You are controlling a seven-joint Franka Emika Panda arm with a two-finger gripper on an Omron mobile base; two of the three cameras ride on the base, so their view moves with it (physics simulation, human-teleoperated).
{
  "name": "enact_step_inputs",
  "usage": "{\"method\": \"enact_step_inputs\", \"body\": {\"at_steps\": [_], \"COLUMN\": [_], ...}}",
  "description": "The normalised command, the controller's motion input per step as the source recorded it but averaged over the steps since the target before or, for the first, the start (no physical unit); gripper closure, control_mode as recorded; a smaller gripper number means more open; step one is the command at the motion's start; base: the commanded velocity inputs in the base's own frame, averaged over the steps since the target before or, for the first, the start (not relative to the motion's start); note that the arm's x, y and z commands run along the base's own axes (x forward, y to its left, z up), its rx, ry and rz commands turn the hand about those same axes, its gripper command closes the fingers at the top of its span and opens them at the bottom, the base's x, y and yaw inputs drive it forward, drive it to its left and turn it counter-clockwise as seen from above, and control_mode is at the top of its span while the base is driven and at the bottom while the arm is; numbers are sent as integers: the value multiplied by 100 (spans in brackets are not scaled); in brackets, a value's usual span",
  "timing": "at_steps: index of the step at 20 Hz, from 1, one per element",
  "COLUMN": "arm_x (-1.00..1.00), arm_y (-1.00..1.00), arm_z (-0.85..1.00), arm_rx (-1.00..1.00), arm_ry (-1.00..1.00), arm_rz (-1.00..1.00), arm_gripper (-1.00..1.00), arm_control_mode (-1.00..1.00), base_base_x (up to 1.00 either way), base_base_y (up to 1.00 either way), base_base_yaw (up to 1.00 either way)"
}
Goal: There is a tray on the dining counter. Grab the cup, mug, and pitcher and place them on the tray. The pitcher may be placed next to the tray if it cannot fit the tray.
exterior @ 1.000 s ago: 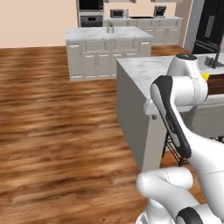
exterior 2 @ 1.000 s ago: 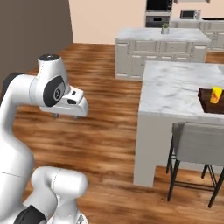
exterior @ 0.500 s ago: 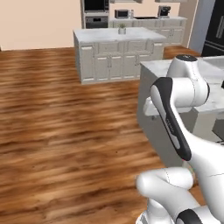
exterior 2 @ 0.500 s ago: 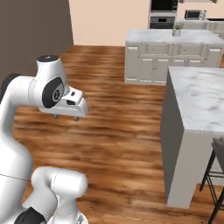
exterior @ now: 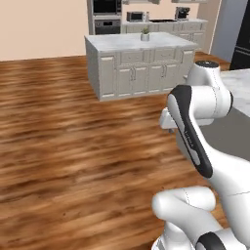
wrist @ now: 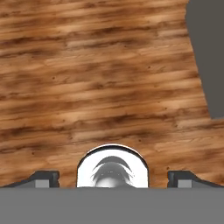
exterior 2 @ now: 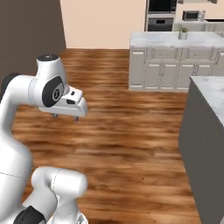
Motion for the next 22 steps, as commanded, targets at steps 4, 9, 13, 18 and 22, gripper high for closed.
{"method": "enact_step_inputs", "body": {"at_steps": [4,9,13,18,22], "arm_x": [0,0,0,0,0], "arm_y": [0,0,0,0,0], "arm_z": [0,0,0,0,0], "arm_rx": [0,0,0,0,0], "arm_ry": [0,0,0,0,0], "arm_rz": [0,0,0,0,0], "arm_gripper": [-100,-100,-100,-100,-100], "arm_control_mode": [100,100,100,100,100], "base_base_x": [91,92,92,91,92], "base_base_y": [100,100,100,100,100], "base_base_yaw": [-24,-26,-27,-27,-27]}}
